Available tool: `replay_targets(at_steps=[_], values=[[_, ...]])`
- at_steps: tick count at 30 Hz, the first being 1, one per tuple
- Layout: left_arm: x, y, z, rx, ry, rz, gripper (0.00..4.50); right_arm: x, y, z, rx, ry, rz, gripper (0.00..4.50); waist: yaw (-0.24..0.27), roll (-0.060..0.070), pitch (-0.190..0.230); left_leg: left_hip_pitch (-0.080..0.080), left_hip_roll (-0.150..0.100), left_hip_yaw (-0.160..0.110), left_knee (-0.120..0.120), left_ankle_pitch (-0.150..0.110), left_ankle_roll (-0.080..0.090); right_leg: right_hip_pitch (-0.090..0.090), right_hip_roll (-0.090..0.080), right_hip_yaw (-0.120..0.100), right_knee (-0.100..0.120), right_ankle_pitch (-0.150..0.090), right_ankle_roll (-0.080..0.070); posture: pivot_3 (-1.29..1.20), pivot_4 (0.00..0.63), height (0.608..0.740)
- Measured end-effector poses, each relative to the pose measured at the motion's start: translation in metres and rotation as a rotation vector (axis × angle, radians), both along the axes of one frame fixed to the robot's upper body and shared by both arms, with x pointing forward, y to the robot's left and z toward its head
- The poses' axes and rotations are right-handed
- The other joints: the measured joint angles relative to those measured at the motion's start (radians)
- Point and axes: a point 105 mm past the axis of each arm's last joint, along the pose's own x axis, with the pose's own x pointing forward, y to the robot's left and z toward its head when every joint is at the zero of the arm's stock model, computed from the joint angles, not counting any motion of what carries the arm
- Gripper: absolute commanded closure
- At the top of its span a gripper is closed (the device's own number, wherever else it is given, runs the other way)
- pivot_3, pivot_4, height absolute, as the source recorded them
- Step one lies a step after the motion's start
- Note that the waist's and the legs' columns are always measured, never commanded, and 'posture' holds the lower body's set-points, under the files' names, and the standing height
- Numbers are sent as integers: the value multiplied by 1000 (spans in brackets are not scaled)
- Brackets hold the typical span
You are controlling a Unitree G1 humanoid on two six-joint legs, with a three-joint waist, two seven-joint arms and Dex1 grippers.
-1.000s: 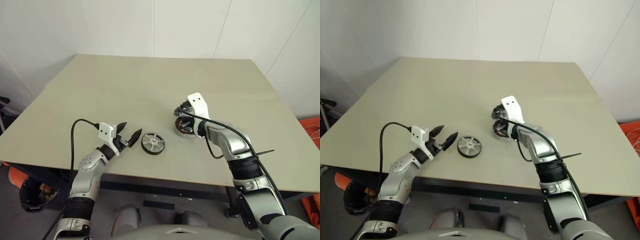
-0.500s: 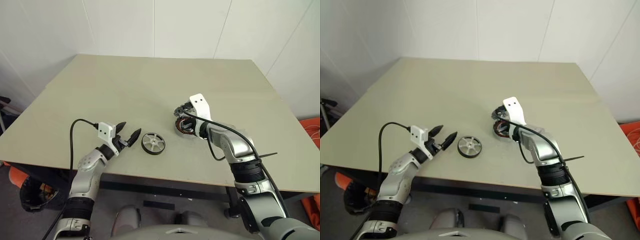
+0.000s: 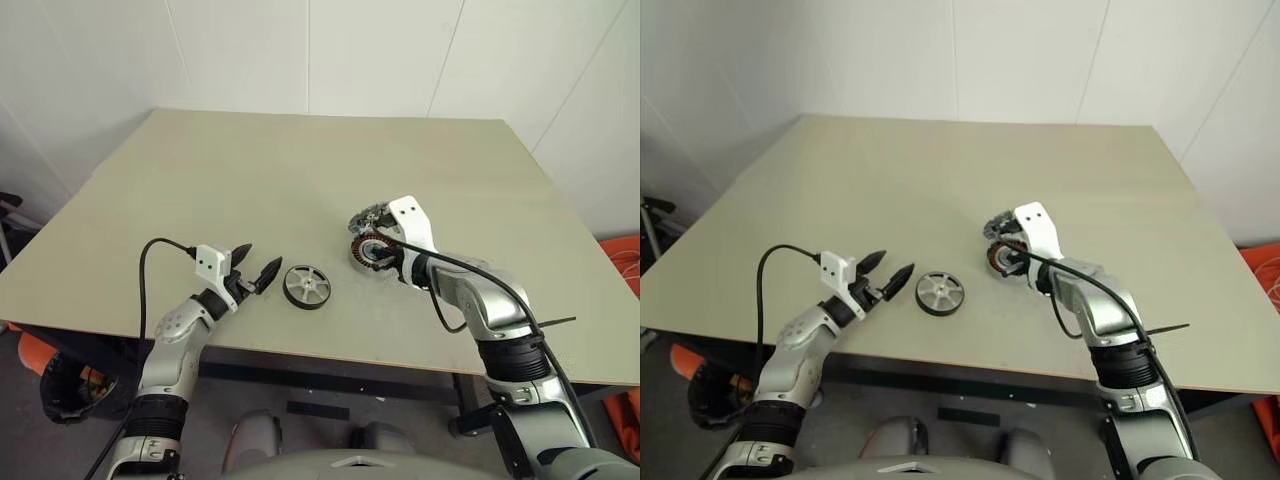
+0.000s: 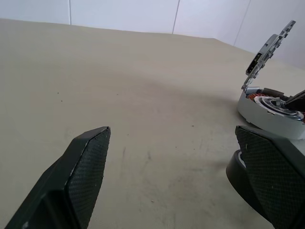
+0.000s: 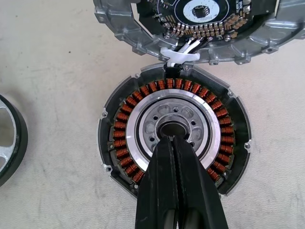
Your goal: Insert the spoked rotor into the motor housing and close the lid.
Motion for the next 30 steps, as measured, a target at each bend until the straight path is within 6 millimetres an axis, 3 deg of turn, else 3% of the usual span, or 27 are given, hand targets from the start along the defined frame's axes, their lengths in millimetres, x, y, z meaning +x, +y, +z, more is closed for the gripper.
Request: replay_targets(at_steps=[8, 18, 30], values=[[0, 0, 0, 0, 0, -2, 0, 1, -2, 3, 0, -3, -7, 4469, -1, 0, 0, -1, 0, 0, 0, 0, 0, -1, 0, 0, 0, 0, 0, 0, 0, 740], [0, 0, -1, 0, 7, -1, 0, 12, 8, 21, 58, -102, -21, 4469, -1, 0, 0, -1, 0, 0, 0, 0, 0, -1, 0, 0, 0, 1, -3, 0, 0, 740], [-1, 0, 1, 0, 3, 3, 0, 16, 8, 8, 70, -67, -38, 4469, -2, 1, 0, -1, 0, 0, 0, 0, 0, -1, 0, 0, 0, 2, -4, 0, 0, 740]])
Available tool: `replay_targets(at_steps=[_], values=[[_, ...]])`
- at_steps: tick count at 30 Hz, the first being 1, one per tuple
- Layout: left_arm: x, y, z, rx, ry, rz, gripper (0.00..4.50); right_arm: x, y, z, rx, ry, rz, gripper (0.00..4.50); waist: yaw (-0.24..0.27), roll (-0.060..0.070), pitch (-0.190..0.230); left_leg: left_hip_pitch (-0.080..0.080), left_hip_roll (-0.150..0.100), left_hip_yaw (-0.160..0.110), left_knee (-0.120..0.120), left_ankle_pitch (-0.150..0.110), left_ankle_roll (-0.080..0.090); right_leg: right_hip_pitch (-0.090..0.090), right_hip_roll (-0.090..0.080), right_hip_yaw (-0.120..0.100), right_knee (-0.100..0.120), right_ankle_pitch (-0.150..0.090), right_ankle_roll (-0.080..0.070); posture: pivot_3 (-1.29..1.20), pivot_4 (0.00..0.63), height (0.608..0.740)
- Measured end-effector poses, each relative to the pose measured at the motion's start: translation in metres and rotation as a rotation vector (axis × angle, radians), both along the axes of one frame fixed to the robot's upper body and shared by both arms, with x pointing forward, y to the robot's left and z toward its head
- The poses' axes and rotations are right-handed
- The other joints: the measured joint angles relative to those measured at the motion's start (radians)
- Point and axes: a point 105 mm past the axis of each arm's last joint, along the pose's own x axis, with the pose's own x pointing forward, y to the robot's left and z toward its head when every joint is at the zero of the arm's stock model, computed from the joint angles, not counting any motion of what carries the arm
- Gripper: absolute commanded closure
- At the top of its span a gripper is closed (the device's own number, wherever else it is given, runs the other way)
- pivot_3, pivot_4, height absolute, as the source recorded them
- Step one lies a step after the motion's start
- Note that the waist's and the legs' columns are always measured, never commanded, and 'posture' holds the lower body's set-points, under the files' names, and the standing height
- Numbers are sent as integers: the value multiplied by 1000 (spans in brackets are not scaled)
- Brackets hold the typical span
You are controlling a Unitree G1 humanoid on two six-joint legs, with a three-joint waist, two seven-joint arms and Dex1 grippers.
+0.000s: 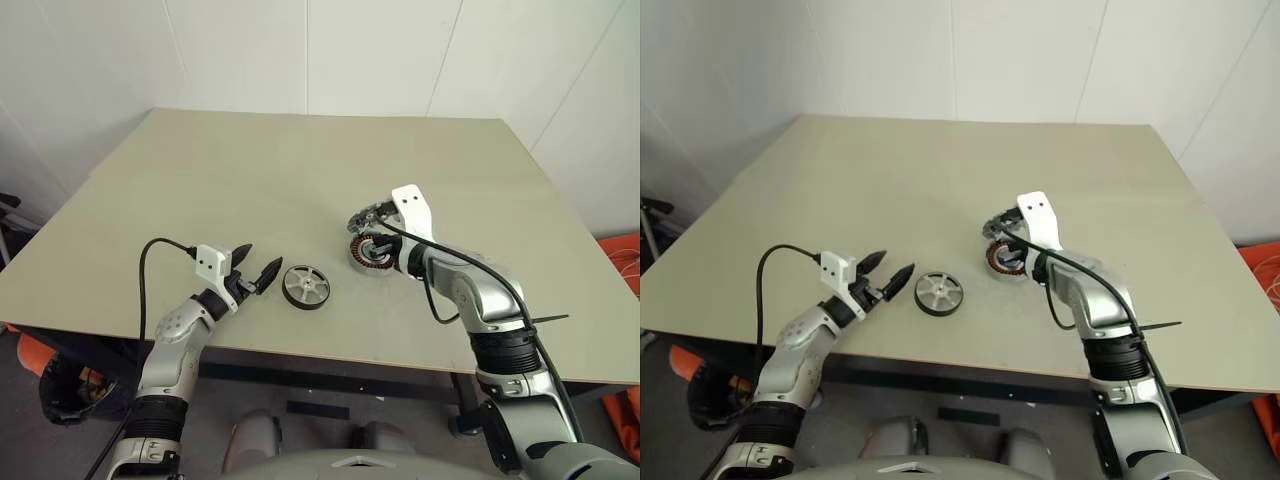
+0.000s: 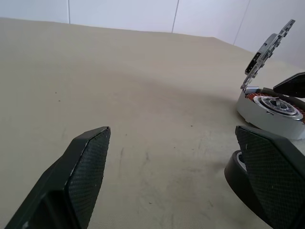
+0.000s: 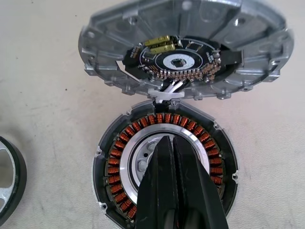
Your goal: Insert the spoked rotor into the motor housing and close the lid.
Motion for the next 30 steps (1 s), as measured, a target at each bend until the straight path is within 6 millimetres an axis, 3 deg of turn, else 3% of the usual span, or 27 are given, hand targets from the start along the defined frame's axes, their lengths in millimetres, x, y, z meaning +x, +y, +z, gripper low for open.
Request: replay_targets(at_steps=[25, 28, 30], values=[[1, 0, 0, -1, 2, 10, 0, 16, 22, -12, 24, 2, 28, 4469, -2, 0, 0, 0, 0, 0, 0, 0, 0, 0, 0, 0, 0, 1, -1, 0, 0, 740], [0, 0, -1, -2, 4, 11, 0, 14, 22, -6, 28, -13, 33, 4469, -1, 0, 0, -1, 0, 0, 0, 0, 0, -1, 0, 0, 0, 1, -1, 0, 0, 740], [0, 0, -1, -3, 6, 11, 0, 8, 21, 9, 44, -56, 56, 4469, 2, 0, 0, -2, 0, 0, 0, 0, 0, -2, 0, 0, 0, 1, -1, 0, 0, 740]])
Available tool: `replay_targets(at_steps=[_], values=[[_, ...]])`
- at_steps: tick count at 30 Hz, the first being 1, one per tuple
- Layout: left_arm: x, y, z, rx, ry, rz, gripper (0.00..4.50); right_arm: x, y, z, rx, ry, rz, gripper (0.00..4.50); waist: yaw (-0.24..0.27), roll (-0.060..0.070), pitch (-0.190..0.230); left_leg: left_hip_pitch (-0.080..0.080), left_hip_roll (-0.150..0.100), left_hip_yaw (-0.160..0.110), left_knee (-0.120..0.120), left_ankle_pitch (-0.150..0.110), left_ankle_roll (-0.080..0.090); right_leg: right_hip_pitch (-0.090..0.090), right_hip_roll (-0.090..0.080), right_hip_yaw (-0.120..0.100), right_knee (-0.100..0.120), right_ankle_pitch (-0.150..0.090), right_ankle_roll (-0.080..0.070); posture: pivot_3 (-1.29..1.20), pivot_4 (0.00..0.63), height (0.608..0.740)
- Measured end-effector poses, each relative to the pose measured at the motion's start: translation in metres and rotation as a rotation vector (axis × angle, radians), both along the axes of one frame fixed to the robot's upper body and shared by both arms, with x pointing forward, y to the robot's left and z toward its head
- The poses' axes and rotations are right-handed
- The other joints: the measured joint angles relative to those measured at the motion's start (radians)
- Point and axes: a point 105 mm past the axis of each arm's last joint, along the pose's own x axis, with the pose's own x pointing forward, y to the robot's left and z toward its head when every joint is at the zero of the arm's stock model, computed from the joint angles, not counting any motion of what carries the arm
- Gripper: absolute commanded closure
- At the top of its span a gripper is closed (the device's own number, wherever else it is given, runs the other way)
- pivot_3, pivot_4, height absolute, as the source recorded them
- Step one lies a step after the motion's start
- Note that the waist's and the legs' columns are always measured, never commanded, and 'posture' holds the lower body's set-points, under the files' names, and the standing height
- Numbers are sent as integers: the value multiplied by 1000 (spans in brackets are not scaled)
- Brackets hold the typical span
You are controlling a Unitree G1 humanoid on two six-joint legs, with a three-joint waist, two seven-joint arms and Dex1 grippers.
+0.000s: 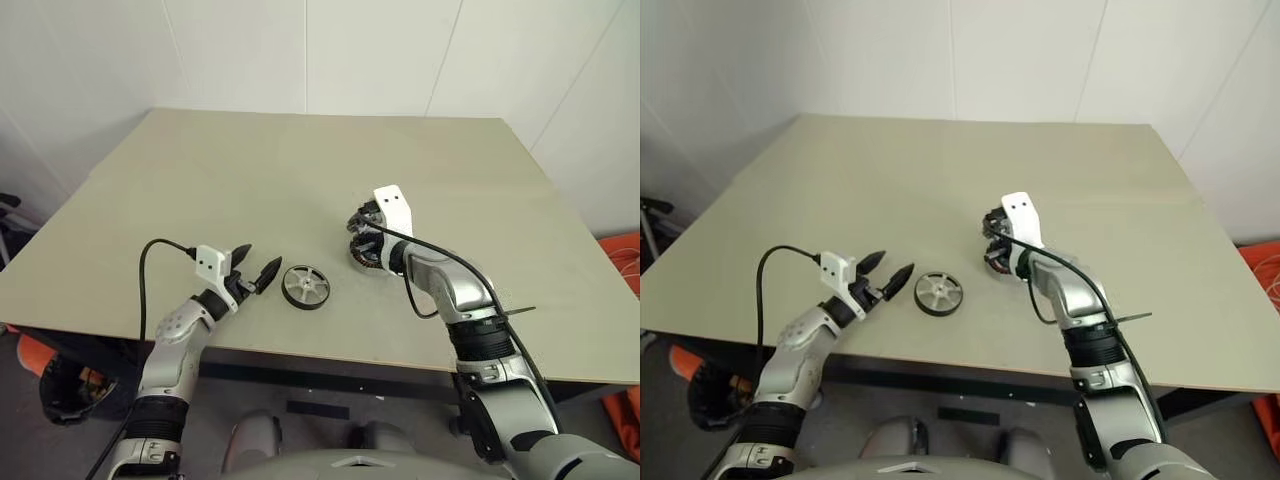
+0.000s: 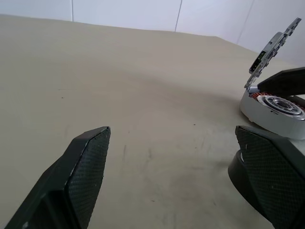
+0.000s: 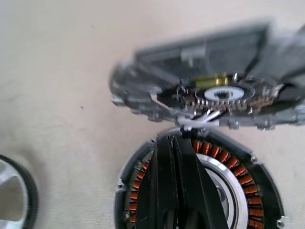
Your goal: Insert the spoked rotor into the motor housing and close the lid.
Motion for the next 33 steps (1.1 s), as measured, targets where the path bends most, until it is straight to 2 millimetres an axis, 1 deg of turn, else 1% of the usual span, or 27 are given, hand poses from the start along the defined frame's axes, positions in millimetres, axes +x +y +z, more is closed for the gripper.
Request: replay_targets(at_steps=[2, 4, 6, 9, 13, 15, 18, 22, 24, 26, 29, 33], values=[[0, 0, 0, 0, 0, 0, 0, -8, -4, 15, 18, -41, 18, 4469, 2, 0, 0, 0, 0, 0, 0, 0, 0, 1, 0, 0, 0, 0, 0, 0, 0, 740], [0, 0, 0, 0, 0, 1, 0, -17, -12, 23, 15, -58, 21, 4469, 2, 0, 0, 0, 0, 0, 0, 0, 0, 1, 0, 0, -1, -1, 1, 0, 0, 740], [0, 0, 0, 0, -1, -1, 0, -24, -20, 22, 14, -47, 8, 4469, 1, 0, 0, 0, 0, 0, 0, 0, 0, 1, 0, 0, 0, -2, 3, 0, 0, 740], [-1, -1, 0, 0, -2, -11, 0, -33, -25, 21, 26, -35, 2, 4469, -1, 0, 0, 1, 0, 0, 0, 0, 1, 1, 0, 0, 0, -3, 6, 0, 0, 740], [-7, 3, -5, 9, 31, -58, 0, -52, -18, 25, 69, -48, 57, 4469, -1, 0, 0, 3, 0, 0, -2, 0, 1, 1, 0, 0, 0, -4, 5, 0, 0, 740], [-18, 3, -8, -2, 85, -128, 0, -59, -15, 27, 97, -49, 82, 4469, -1, 0, 0, 3, 0, 1, -3, 0, 1, 0, 0, 0, 0, -4, 5, 0, 0, 740], [-44, 2, -14, -64, 223, -242, 0, -66, -12, 30, 128, -49, 110, 4469, -1, 0, 0, 3, 0, 1, -3, 0, 1, 0, 0, 0, 0, -5, 4, 0, 0, 740], [-72, -6, -6, -156, 333, -344, 0, -67, -11, 30, 139, -46, 114, 4469, -1, 1, 0, 5, 0, 2, -3, 0, 1, 1, 0, 0, 0, -5, 4, 0, 0, 740], [-83, -12, 3, -216, 367, -370, 0, -67, -10, 31, 143, -45, 116, 4469, 0, 1, 0, 5, 0, 2, -3, 0, 1, 1, 0, 1, 0, -5, 4, 0, 0, 740], [-89, -17, 13, -263, 386, -384, 0, -67, -10, 31, 145, -45, 116, 4469, 0, 1, 0, 5, 0, 2, -3, 0, 0, 1, 0, 1, 0, -5, 4, 0, 0, 740], [-92, -18, 27, -328, 428, -382, 0, -67, -10, 30, 145, -45, 110, 4469, -1, 1, 0, 6, 0, 2, -3, 0, 0, 2, 0, 1, 1, -5, 4, 0, 0, 740], [-98, -10, 26, -364, 548, -352, 0, -67, -10, 30, 147, -43, 105, 4469, -3, 1, 0, 5, 0, 2, -3, 0, 0, 1, 1, 1, 0, -5, 4, 0, 0, 740]])
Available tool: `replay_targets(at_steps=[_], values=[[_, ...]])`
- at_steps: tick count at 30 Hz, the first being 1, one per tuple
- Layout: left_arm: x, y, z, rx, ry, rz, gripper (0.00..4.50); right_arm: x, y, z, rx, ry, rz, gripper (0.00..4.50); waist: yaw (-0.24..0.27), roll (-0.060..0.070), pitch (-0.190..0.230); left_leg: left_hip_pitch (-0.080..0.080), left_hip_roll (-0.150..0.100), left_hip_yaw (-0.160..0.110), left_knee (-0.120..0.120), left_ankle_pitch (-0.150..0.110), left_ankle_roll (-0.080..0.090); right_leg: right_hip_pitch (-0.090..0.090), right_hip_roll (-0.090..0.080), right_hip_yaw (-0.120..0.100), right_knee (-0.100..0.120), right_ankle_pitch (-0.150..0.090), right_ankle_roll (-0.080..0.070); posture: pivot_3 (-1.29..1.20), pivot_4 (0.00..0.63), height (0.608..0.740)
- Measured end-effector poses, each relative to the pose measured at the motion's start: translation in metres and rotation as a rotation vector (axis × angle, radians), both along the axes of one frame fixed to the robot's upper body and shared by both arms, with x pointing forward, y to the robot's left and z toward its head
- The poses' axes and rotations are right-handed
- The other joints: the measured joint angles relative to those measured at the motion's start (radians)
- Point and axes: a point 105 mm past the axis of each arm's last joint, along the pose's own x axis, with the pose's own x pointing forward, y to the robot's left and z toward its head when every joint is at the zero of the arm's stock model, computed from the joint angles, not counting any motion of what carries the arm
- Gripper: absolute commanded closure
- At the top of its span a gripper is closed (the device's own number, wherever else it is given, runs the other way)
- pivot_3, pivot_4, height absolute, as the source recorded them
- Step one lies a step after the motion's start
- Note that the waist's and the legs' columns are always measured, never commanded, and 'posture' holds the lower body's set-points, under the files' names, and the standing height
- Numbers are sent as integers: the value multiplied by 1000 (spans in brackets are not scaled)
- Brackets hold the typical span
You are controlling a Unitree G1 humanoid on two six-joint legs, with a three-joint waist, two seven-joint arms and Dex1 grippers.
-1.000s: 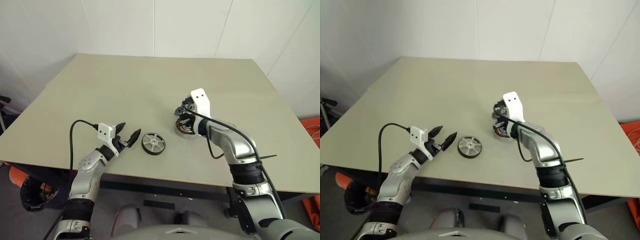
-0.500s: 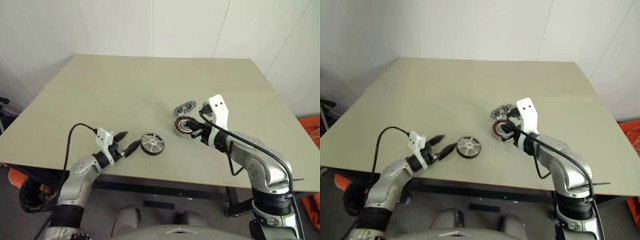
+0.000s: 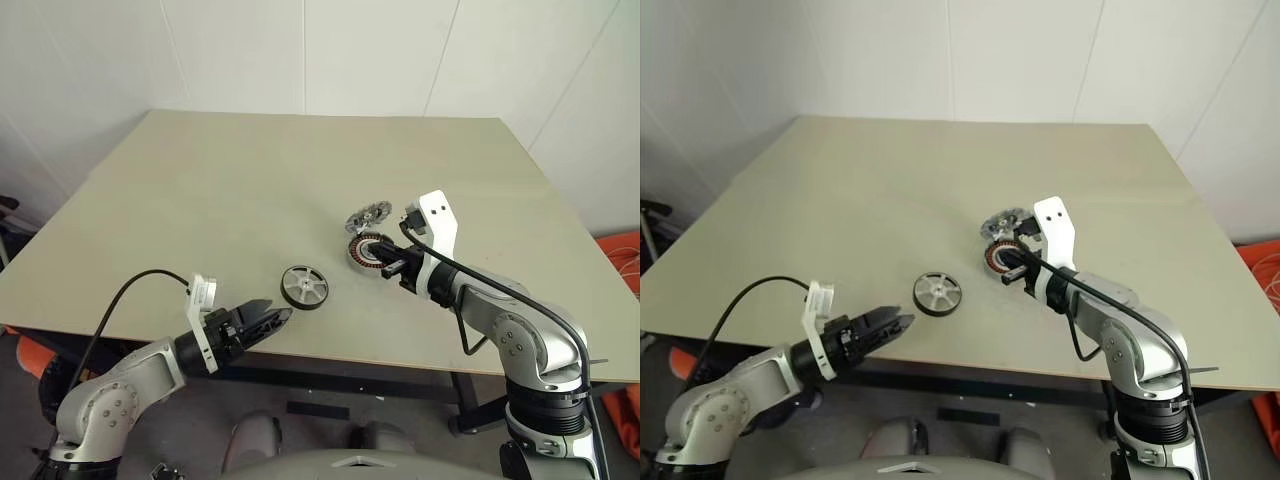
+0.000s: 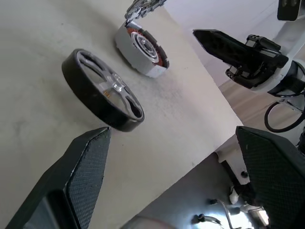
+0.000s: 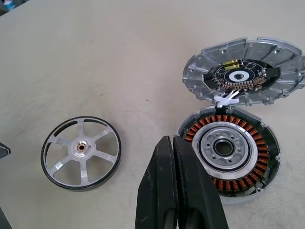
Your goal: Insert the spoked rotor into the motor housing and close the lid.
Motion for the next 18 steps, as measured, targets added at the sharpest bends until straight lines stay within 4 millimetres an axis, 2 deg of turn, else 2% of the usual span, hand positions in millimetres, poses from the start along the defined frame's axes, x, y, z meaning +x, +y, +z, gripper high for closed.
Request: replay_targets(at_steps=[6, 18], values=[[-8, 2, 0, -30, 120, 49, 0, 0, 0, 0, 6, 2, -4, 4469, 2, 0, 0, 0, 0, 0, 0, 0, 0, 0, 0, 0, 0, -1, 1, 0, 0, 740], [-7, -4, 0, -50, 243, 173, 0, 1, 1, 1, 13, 1, -16, 4469, 4, 0, 0, 0, 0, -1, 1, 0, 0, 1, 1, 0, 0, -1, 3, 0, 0, 740]])
